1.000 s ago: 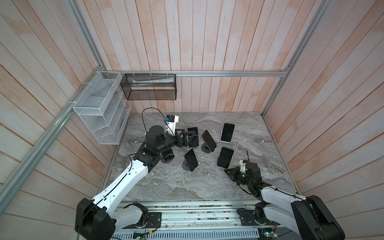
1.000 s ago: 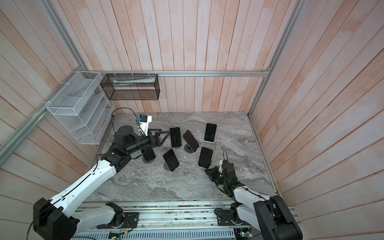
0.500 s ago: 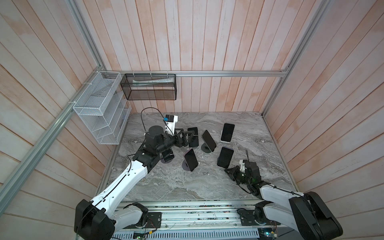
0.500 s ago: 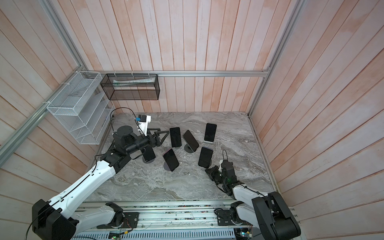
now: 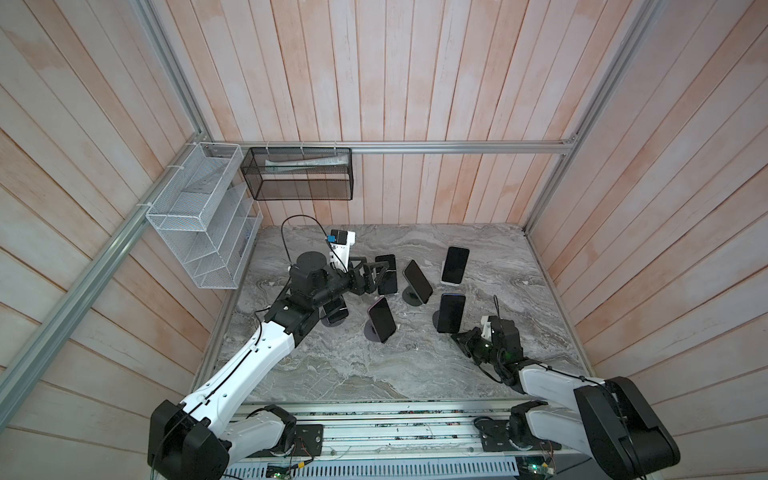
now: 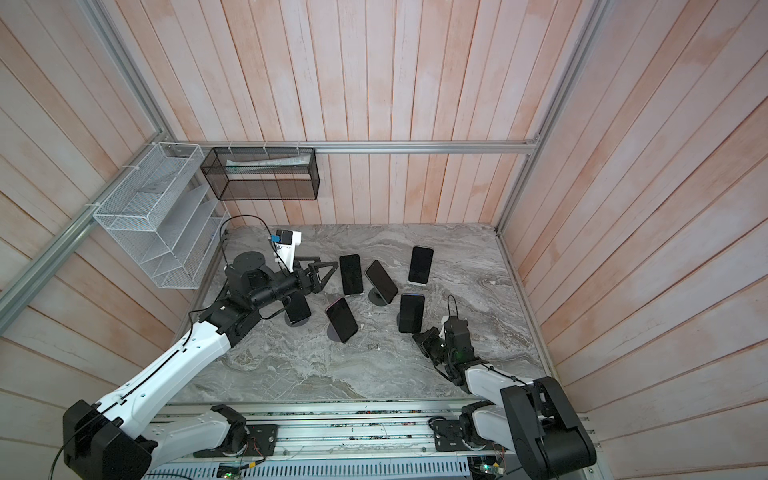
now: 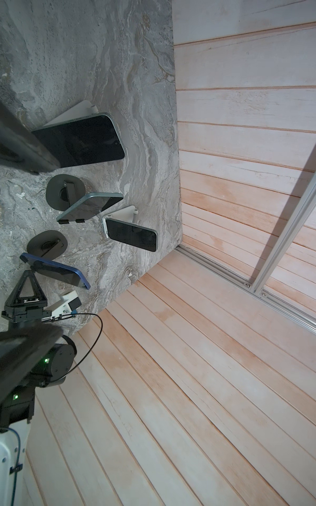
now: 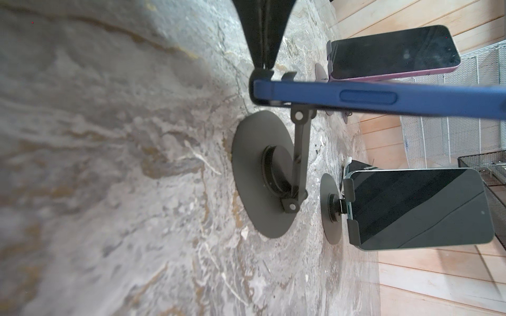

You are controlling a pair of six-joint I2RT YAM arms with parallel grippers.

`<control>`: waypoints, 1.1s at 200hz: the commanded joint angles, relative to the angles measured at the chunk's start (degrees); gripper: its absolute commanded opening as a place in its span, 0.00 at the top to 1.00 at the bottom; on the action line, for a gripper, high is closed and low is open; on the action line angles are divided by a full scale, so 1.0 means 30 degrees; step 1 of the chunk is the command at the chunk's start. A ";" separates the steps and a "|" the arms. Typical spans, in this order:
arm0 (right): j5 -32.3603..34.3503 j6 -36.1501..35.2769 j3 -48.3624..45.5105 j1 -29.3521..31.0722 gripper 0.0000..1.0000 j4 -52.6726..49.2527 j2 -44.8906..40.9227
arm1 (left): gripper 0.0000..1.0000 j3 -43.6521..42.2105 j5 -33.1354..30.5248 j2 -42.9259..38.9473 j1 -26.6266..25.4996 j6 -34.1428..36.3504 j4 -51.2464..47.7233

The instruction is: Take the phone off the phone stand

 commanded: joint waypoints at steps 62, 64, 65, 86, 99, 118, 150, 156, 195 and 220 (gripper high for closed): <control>0.0265 -0.1789 0.0702 -0.0673 1.00 -0.2614 -0.1175 | 0.12 0.0112 0.0210 -0.0324 -0.0042 0.0050 0.0148; 0.0232 -0.1806 0.0702 -0.0673 1.00 -0.2767 -0.1254 | 0.12 0.0104 0.0216 -0.0321 -0.0055 0.0030 0.0153; 0.0227 -0.1838 0.0702 -0.0673 1.00 -0.2841 -0.1282 | 0.12 0.0093 0.0217 -0.0315 -0.0057 0.0022 0.0164; 0.0352 -0.2834 0.0794 -0.0673 1.00 -0.4761 -0.2391 | 0.12 0.0182 0.0595 -0.0124 -0.0059 -0.0179 0.0203; 0.0802 -0.3541 0.1019 -0.0673 1.00 -0.6310 -0.3208 | 0.12 0.0171 0.0836 0.0046 -0.0055 -0.0304 0.0276; 0.1532 -0.4721 0.1676 -0.0670 0.87 -0.8566 -0.4401 | 0.12 0.0108 0.1449 0.0348 -0.0089 -0.0648 0.0525; 0.2980 -0.6326 0.3368 -0.0673 0.62 -1.1792 -0.6026 | 0.12 0.0366 0.2466 0.1222 -0.0530 -0.0983 0.0470; 0.3277 -0.6639 0.3823 -0.0673 0.58 -1.2322 -0.6219 | 0.12 0.0386 0.2503 0.1336 -0.0642 -0.0972 0.0438; 0.4846 -0.9049 0.6579 -0.0600 0.40 -1.5238 -0.6836 | 0.11 0.0805 0.2939 0.2176 -0.1543 -0.0534 -0.0295; 0.6088 -1.0175 0.8191 -0.0413 0.30 -1.6425 -0.7162 | 0.11 0.0748 0.3167 0.2511 -0.1949 -0.0675 -0.0192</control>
